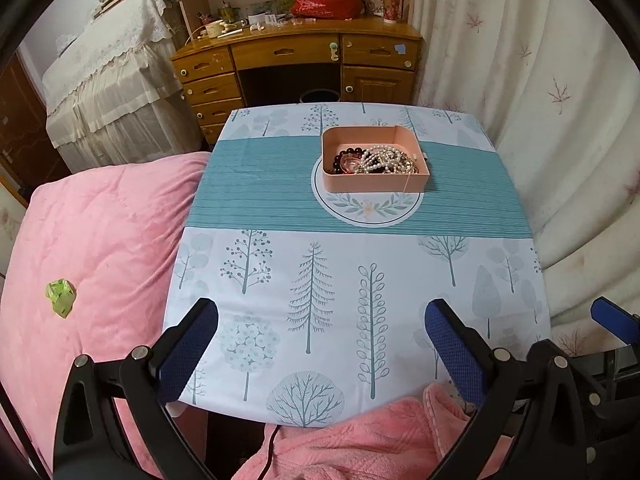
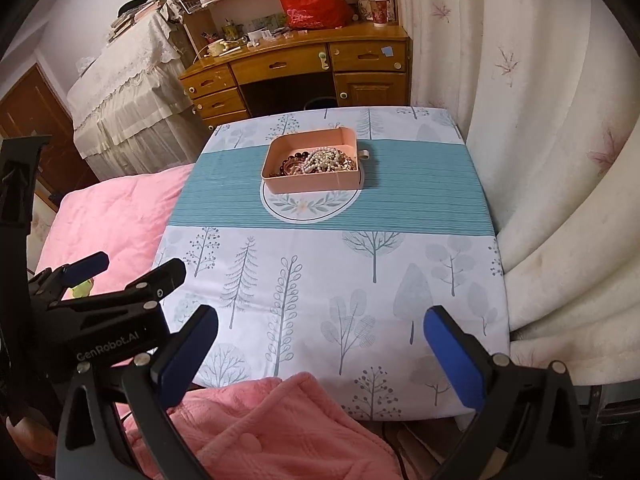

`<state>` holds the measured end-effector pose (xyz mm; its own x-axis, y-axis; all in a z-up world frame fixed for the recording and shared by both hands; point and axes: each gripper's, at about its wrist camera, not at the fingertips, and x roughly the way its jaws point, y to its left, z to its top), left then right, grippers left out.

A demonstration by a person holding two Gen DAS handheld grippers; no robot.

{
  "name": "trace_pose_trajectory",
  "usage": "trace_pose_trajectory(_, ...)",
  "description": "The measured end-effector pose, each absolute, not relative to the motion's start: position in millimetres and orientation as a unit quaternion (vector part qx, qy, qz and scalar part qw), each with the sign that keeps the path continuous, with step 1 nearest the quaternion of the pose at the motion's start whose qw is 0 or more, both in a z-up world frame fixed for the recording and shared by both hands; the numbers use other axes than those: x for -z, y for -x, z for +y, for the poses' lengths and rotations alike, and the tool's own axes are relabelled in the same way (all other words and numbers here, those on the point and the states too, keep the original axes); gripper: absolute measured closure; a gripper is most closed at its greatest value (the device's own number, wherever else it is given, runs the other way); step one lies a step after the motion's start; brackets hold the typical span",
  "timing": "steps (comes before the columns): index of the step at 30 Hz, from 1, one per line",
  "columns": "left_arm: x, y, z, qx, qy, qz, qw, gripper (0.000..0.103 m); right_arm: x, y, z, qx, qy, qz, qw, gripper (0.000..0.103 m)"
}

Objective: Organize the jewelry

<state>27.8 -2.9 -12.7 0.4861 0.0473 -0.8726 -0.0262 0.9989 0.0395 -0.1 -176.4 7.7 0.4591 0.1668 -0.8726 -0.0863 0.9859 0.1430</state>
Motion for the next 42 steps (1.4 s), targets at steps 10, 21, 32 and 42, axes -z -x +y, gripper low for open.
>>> trace_pose_trajectory(10, 11, -29, -7, -0.026, -0.009, 0.506, 0.862, 0.001, -6, -3, -175, -0.080, -0.032, 0.520, 0.850, 0.000)
trace_pose_trajectory(21, 13, -32, -11, -0.021, -0.014, 0.514, 0.858, 0.001, -2, -6, -180, -0.076, -0.036, 0.528, 0.845, 0.000)
trace_pose_trajectory(32, 20, -32, -5, -0.016, -0.003, 0.527, 0.850, 0.001, 1, -4, -177, -0.071, -0.028, 0.537, 0.840, 0.000)
trace_pose_trajectory(42, 21, -30, -5, -0.019, -0.007, 0.528, 0.849, 0.001, 1, -4, -176, -0.071, -0.027, 0.535, 0.841, 0.000)
